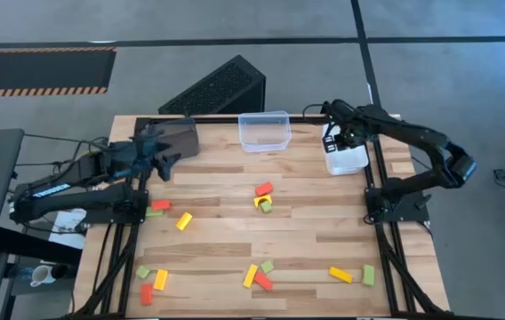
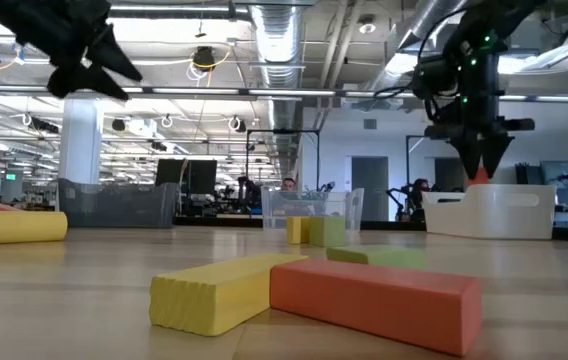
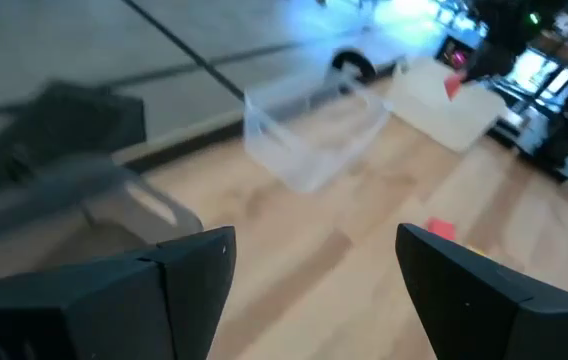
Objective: Sort & place blocks by color
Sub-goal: Put the orange block into the white bin, then put the yellow block into the black bin
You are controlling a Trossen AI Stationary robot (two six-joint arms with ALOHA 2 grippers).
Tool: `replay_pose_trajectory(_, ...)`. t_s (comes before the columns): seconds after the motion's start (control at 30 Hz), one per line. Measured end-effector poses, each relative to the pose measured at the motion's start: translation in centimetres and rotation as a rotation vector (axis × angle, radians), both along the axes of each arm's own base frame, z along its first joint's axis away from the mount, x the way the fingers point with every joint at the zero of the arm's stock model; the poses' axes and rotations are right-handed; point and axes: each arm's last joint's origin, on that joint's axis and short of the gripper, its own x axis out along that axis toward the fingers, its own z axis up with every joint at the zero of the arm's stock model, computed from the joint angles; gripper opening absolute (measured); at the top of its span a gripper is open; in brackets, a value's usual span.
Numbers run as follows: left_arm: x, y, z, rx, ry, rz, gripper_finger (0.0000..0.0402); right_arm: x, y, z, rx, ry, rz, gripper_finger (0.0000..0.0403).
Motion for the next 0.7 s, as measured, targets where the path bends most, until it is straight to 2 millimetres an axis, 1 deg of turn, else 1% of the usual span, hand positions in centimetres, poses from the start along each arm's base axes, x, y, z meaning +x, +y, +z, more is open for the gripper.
replay_pose_trajectory(0.1,0.0,-0.1,-1.4,-0.06,-0.013,-0.007,0.0261,0.2,-0.3,-0.6,0.023,0.023,0.013,0.0186)
replay_pose_trajectory(0.17,0.1,-0.1,-1.9,-0.084,-0.018,-0.007,0.0261,0.4,-0.4,-0.9,0.034,0.034,0.02,0.0209)
replay_pose_trajectory(0.3,0.1,-0.1,-2.4,-0.102,-0.013,-0.013,0.0261,0.5,-0.4,-1.0,0.053,0.03,0.039,0.0247)
replay_pose_trajectory(0.4,0.2,-0.1,-2.4,-0.101,-0.013,-0.015,0.0261,0.3,-0.2,-0.7,0.046,0.018,0.047,0.0264)
replay_pose_trajectory(0.47,0.2,-0.1,-2.4,-0.101,-0.011,-0.015,0.0261,0.2,0.0,-0.1,0.028,-0.001,0.056,0.0269)
replay_pose_trajectory(0.57,0.2,-0.1,-2.5,-0.104,-0.005,-0.019,0.0261,0.4,0.4,1.4,-0.016,-0.044,0.08,0.0271)
replay_pose_trajectory(0.7,0.2,-0.3,-2.5,-0.128,-0.009,-0.072,0.0261,1.8,1.6,4.1,-0.129,-0.166,0.161,0.0271)
